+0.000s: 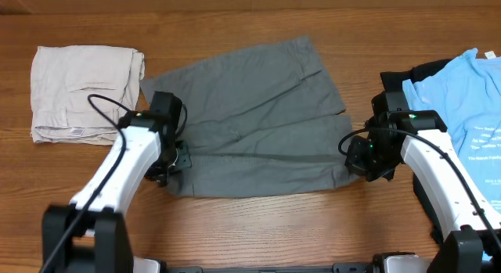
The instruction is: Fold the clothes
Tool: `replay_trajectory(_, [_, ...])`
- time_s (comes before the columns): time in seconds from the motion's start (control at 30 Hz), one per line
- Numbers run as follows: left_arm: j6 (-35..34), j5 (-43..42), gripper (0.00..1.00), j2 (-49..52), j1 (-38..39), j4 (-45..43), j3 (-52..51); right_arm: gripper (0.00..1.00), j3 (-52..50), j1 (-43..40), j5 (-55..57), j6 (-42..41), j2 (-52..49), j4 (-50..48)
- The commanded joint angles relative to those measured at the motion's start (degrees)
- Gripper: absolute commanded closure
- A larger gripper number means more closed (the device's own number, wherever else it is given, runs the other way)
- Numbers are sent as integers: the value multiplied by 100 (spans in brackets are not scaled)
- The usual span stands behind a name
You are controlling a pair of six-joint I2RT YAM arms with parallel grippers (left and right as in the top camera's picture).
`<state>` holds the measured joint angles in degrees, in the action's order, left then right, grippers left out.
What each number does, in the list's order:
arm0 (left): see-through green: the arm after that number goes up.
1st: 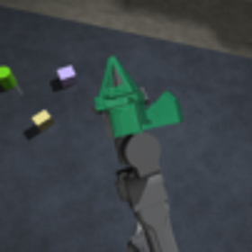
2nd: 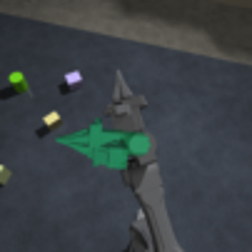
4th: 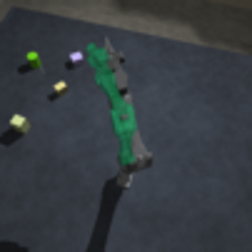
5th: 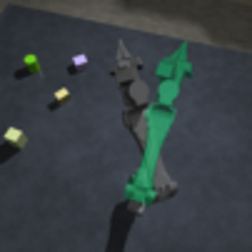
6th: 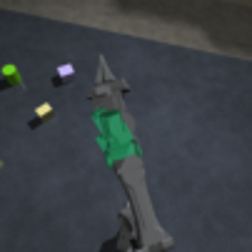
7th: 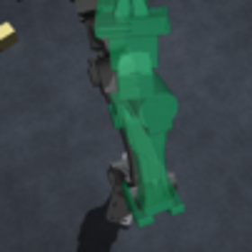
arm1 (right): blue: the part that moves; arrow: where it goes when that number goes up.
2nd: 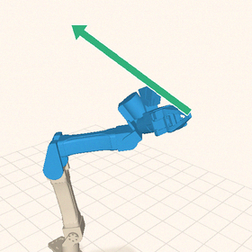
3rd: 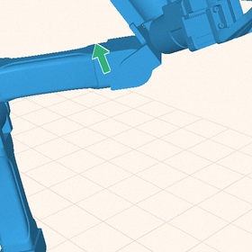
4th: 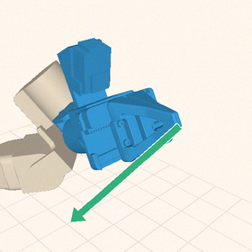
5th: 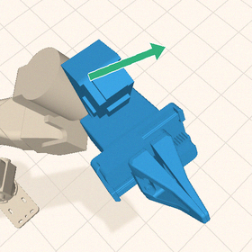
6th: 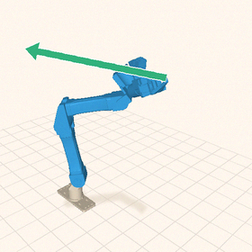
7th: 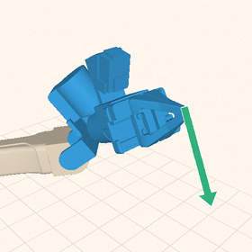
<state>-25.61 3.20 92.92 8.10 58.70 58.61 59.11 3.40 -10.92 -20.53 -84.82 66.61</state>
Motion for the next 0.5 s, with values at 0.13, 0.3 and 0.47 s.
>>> replay_trajectory(0.13, [-186, 35, 96, 1064, -57, -728, -28, 96, -13, -13, 103, -50, -13, -240])
replay_trajectory(0.3, [-105, 468, 96, 1554, -57, -1646, -26, 96, -13, -13, 105, -50, -13, -374])
replay_trajectory(0.47, [249, 557, 96, 1849, -57, -2889, -26, 96, -17, -15, 105, -52, -13, -632])
